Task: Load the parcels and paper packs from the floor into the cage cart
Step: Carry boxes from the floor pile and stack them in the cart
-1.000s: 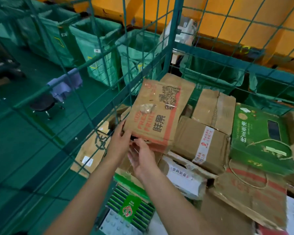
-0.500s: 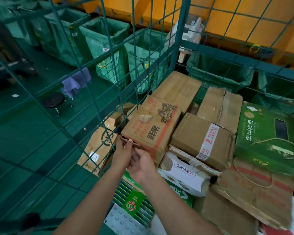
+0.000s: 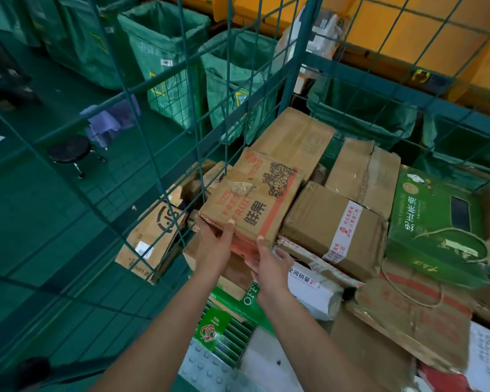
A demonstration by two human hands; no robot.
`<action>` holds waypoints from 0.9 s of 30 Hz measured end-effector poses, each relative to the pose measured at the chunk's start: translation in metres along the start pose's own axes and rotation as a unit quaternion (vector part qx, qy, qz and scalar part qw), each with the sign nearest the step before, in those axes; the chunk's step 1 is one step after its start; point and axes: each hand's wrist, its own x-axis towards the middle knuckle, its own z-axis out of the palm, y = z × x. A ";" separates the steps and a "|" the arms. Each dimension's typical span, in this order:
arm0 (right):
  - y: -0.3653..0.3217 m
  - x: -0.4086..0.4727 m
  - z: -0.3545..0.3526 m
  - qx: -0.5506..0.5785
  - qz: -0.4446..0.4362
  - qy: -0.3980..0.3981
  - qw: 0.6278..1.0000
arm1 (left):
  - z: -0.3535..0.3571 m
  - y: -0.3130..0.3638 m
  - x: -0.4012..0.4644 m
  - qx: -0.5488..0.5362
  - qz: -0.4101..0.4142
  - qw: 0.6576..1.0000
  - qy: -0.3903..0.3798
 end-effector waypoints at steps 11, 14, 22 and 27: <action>-0.012 -0.013 -0.024 -0.081 0.025 -0.110 0.990 | -0.014 -0.011 -0.014 -0.072 -0.001 0.997 -0.028; -0.006 -0.035 -0.039 -0.100 0.040 -0.135 0.985 | -0.017 -0.020 -0.057 -0.063 -0.011 0.998 -0.014; 0.038 -0.093 -0.093 -0.129 0.056 -0.243 0.960 | -0.022 -0.079 -0.175 -0.099 -0.073 0.991 0.043; 0.089 -0.127 -0.125 -0.193 0.078 -0.294 0.933 | -0.032 -0.145 -0.255 -0.152 -0.104 0.975 0.126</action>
